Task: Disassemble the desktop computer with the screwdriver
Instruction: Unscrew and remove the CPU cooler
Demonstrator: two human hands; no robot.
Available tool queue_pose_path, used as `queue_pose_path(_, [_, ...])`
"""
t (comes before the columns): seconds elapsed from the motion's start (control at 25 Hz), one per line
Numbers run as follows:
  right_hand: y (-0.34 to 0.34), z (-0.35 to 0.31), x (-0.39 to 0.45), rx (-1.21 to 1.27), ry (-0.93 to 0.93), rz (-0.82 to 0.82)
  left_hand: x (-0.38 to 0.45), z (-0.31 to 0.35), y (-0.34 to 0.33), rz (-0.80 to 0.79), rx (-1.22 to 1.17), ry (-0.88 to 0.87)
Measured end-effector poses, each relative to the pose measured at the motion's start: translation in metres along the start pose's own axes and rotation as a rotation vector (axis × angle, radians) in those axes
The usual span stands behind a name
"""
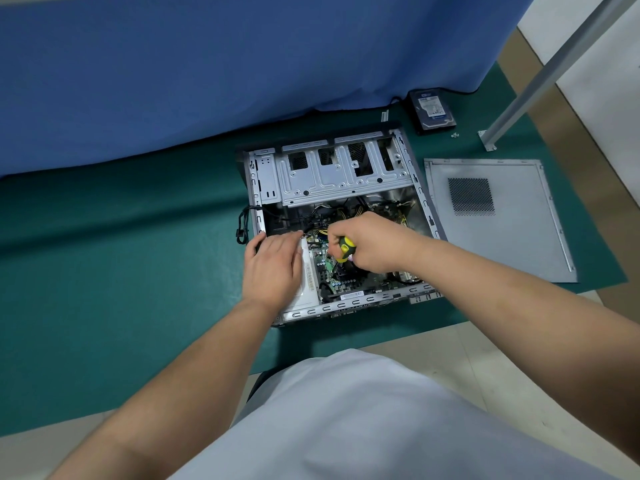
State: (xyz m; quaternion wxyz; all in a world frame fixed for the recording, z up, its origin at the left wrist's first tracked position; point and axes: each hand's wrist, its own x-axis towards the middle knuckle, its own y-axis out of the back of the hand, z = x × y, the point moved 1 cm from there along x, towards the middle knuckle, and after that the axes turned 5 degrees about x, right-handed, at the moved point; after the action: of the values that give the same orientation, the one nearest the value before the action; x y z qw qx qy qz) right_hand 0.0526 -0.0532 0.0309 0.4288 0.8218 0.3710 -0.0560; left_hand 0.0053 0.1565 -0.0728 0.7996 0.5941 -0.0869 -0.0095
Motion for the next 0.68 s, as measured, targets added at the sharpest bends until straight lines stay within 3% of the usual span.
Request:
queue_pose_path(0.12, [0.005, -0.009, 0.001, -0.235, 0.004, 0.006, 0.0, 0.0, 0.0, 0.008, 0.006, 0.001])
queue_pose_path(0.32, [0.007, -0.022, 0.0, -0.686, -0.109, 0.184, 0.0, 0.001, -0.001, 0.007, 0.016, 0.008])
queue_pose_path(0.48, [0.01, -0.025, -0.003, -0.839, 0.238, -0.057, 0.0, 0.002, 0.0, 0.004, 0.025, 0.006])
queue_pose_path(0.56, [0.017, -0.026, -0.007, -0.872, 0.363, -0.102, 0.0, 0.003, 0.001, -0.001, 0.024, 0.007])
queue_pose_path(0.68, [0.016, -0.028, -0.01, -0.782, 0.316, -0.065, 0.0, 0.002, 0.002, -0.008, 0.031, 0.011])
